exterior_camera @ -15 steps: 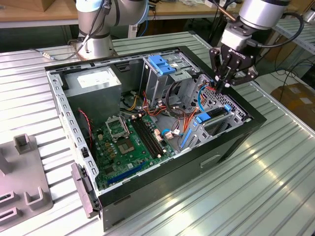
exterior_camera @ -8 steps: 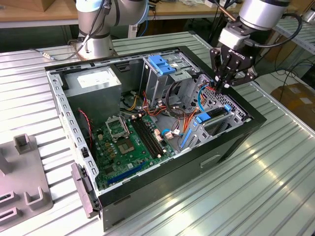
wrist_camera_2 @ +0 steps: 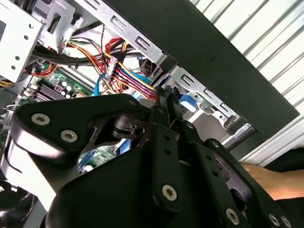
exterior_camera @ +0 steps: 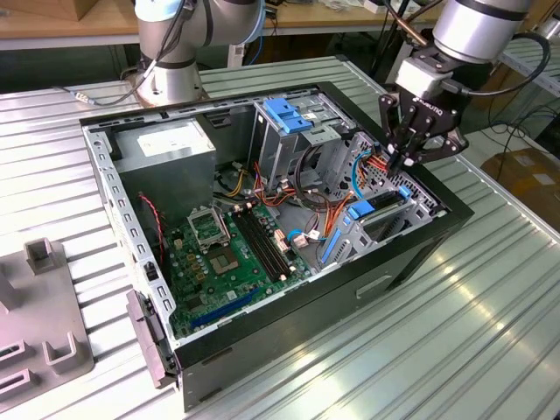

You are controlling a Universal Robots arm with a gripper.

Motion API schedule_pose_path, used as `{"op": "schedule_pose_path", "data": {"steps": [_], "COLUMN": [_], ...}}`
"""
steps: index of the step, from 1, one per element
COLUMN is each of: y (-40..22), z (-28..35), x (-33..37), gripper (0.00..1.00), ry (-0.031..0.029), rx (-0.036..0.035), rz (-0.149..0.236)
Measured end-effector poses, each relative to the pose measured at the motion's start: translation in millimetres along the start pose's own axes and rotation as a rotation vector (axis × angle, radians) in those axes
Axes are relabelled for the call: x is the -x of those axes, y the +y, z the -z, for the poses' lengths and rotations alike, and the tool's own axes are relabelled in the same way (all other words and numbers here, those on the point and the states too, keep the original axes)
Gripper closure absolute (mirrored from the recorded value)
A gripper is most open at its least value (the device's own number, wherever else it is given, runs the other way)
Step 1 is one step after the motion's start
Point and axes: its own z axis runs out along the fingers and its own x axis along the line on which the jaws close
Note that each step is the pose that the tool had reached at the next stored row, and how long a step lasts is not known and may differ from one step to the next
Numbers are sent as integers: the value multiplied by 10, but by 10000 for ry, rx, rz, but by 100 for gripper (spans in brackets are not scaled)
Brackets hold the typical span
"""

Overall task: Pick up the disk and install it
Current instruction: 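Insert the first disk wire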

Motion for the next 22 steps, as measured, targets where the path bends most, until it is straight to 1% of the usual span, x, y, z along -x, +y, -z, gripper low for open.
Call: {"op": "schedule_pose_path", "data": {"steps": [3,5,6,7,8,9,12,14,16,17,19,21,22], "y": [13,30,34,37,39,43,60,88,142,155,155,156,162], "z": [-13,-14,-15,-16,-17,-18,-21,-23,-26,-43,-58,-65,-71], "x": [3,1,-7,-15,-32,-58,-113,-124,-123,-125,-125,-131,-169], "gripper": [82,82,82,82,82,82,82,82,82,82,82,82,82], "ry": [5,-9,-128,-194,-247,-258,-257,-259,-257,-256,-254,-252,-257], "rx": [13,14,1,-6,-11,-11,-10,-10,-10,-8,-1,3,3], "rz": [-260,-315,-324,-332,-337,-341,-345,-344,-344,-419,-628,-744,-753]}}
